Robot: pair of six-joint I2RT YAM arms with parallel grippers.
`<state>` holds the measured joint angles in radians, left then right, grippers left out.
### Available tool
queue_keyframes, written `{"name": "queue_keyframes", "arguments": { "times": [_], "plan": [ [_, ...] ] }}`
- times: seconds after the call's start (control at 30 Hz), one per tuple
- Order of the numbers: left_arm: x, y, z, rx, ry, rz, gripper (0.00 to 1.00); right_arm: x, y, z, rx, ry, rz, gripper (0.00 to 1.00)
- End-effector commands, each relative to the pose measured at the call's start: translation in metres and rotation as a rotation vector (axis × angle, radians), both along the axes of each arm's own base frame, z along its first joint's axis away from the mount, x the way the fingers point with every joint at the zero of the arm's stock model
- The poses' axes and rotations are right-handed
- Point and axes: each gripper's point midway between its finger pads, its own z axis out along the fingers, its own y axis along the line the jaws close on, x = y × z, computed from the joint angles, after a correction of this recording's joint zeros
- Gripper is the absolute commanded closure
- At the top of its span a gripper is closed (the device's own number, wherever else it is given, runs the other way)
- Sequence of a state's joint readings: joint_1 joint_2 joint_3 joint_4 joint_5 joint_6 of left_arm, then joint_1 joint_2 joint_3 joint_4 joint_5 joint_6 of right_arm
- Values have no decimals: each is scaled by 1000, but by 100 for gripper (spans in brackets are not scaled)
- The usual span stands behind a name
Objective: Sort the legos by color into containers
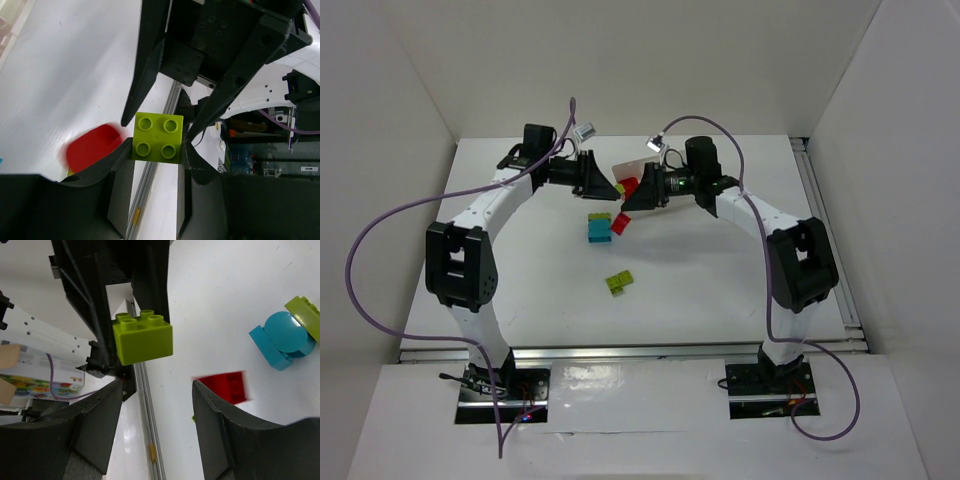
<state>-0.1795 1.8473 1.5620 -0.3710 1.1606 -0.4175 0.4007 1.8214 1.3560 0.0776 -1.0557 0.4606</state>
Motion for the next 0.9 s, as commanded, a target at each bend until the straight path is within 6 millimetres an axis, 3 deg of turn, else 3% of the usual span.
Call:
{"name": "queue_keyframes", "arguments": {
  "times": [0.0,0.17,0.23,0.37,0.4,0.43,0.47,0.5,0.53,0.57,0.63,0.67,0.77,0.87],
  "plan": [
    [-12,-2,25,-46,-108,-54,100,7,10,15,33,-72,8,35],
    [-8,-1,22,-26,-112,-30,100,9,9,13,16,-50,-10,35],
    [2,2,7,34,-80,42,100,11,5,5,-23,-67,-30,35],
    [23,28,-25,163,15,223,100,16,-27,-28,-171,-19,-200,39],
    [28,37,-42,239,69,307,100,19,-38,-33,-203,-23,-240,42],
    [29,43,-55,287,94,346,100,14,-44,-35,-231,-38,-259,44],
    [32,51,-55,314,92,382,100,2,-49,-60,-346,9,-273,44],
    [30,57,-66,349,105,411,100,-5,-51,-70,-429,-48,-236,44],
    [29,59,-67,363,104,424,100,-28,-57,-91,-542,2,-197,44],
    [31,64,-61,363,87,444,100,-36,-55,-102,-628,-36,-195,39],
    [29,66,-61,371,86,452,100,-55,-69,-130,-712,22,-205,36],
    [30,67,-63,380,84,462,100,-55,-76,-136,-760,24,-255,29],
    [34,69,-52,380,52,469,100,-53,-86,-134,-792,24,-408,29],
    [38,65,-41,356,30,457,100,-42,-97,-122,-790,7,-542,37]
  ]
}}
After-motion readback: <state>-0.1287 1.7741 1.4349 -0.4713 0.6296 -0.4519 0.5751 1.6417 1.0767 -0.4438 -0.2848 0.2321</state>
